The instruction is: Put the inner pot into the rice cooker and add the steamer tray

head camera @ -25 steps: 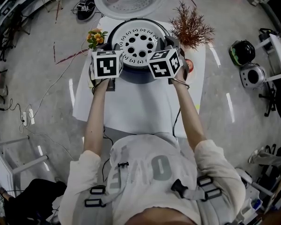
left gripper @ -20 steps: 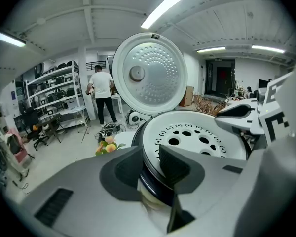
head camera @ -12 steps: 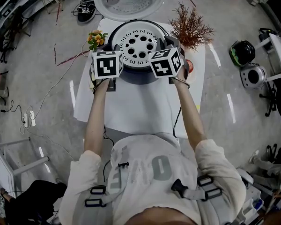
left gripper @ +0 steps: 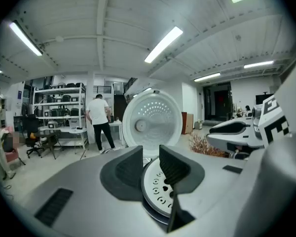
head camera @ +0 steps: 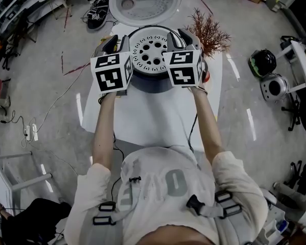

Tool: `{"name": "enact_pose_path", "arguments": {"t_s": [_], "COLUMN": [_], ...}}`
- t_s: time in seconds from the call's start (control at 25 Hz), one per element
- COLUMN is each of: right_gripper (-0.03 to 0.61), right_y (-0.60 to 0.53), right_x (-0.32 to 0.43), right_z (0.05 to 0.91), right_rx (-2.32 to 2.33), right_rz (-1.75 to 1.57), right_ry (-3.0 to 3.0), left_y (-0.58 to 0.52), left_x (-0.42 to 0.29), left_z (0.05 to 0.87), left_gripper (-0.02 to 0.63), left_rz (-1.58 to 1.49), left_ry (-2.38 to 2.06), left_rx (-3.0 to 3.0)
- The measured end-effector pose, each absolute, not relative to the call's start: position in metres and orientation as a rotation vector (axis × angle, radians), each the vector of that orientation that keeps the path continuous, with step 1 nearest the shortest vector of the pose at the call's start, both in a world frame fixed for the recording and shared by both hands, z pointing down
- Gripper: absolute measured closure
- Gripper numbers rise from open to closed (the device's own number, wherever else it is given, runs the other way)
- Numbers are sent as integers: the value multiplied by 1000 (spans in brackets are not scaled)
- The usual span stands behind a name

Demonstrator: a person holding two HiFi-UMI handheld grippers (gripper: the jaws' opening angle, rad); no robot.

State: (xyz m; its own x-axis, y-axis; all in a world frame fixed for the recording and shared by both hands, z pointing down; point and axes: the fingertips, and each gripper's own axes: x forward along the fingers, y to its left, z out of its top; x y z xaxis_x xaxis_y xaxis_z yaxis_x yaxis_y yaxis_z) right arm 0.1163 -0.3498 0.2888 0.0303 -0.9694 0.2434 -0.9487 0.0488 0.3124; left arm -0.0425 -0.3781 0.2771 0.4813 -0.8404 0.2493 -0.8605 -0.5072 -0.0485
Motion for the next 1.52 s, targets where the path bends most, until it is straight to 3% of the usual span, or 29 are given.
{"name": "enact_pose_path", "arguments": {"t_s": [0.32,0.48,0.68,1.24,1.52], "right_gripper": [479,564,571,572,572], "right_y": [-296,-267,-242,-195,-193], "right_x": [75,60,47,48,56], "right_z": [214,195,193,326,332], "right_rx": [1976,1975,1995,1934,1945], "right_rz": [-231,-314,-327,90,107], "right_ry": [-2238,-2325,-2374,-2297,-2277], "left_y": [-313,-280,-244,-221,-224], "left_x": [-60,-73,-82,-104,-97], "left_z": [194,177,178,289,300], "left_gripper": [519,568,594,594,594], "left_rz": [-42,-198,-307,-76,-28], "left_ry": [-1584,-1643,-1671,-1628,-1602], "left_rx": [2836,2857,2886,2698,2693]}}
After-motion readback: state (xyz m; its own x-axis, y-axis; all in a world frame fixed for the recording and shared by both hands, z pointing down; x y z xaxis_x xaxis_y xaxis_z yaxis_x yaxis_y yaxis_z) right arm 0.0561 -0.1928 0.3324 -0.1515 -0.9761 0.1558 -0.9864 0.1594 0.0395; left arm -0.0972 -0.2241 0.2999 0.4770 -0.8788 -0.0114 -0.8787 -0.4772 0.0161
